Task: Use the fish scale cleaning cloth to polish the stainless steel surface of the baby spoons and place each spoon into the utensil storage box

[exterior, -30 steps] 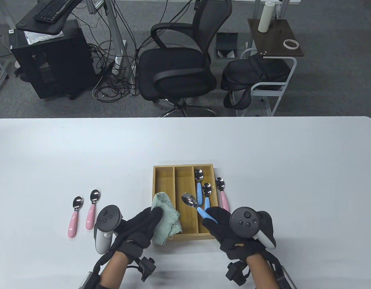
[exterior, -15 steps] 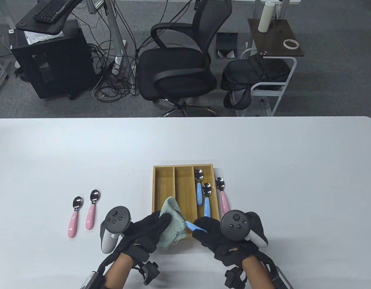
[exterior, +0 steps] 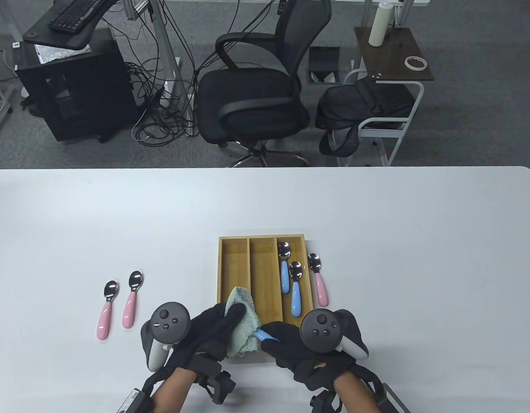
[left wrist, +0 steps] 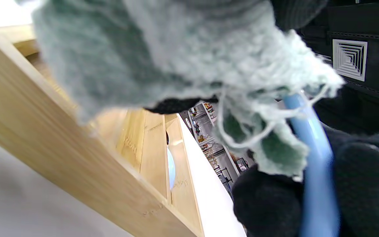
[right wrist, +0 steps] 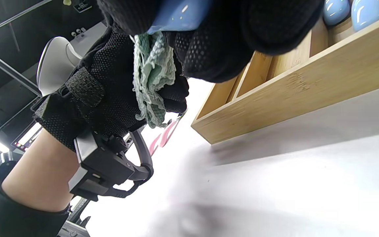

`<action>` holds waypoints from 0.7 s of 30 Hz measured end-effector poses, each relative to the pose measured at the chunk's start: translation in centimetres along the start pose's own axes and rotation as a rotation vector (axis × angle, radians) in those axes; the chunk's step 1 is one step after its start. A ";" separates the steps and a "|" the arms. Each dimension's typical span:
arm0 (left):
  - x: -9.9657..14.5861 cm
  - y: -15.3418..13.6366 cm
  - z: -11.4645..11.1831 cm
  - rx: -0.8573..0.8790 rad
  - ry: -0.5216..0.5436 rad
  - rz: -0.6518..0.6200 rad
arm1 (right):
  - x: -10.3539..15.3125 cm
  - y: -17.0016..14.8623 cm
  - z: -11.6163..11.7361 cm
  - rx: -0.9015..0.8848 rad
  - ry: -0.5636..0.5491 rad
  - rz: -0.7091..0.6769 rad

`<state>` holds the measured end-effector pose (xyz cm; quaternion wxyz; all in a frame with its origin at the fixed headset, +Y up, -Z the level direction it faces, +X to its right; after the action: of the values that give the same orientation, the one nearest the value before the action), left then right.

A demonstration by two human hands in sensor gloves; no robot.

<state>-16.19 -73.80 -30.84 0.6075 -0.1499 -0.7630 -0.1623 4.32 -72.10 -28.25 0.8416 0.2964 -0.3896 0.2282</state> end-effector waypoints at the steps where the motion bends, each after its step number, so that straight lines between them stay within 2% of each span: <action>1: -0.1 -0.1 -0.2 0.011 -0.014 0.004 | -0.1 -0.1 0.1 0.007 -0.001 0.006; 6: -0.8 -0.8 -1.2 0.201 -0.146 0.032 | -0.1 -0.6 0.0 0.033 -0.005 0.025; 11: -1.1 -1.4 -1.5 0.283 -0.257 0.054 | -0.2 -0.7 0.2 0.042 0.011 0.028; 21: -0.9 -0.8 -0.7 0.092 -0.158 0.026 | -0.2 -0.2 0.9 0.090 0.045 0.023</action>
<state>-15.71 -74.87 -31.63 0.5535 -0.1443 -0.8133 -0.1067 3.89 -72.88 -28.02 0.8334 0.3240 -0.3633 0.2617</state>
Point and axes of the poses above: the tracker on the back of each hand, its own y axis roughly to the thumb side, its own x axis roughly from the fingertips to the wrist, z = x × y, the point moved 5 cm from there along -x, roughly from the wrist to the fingertips, and after that the axes turned 3 degrees about z, right-handed, at the moved point
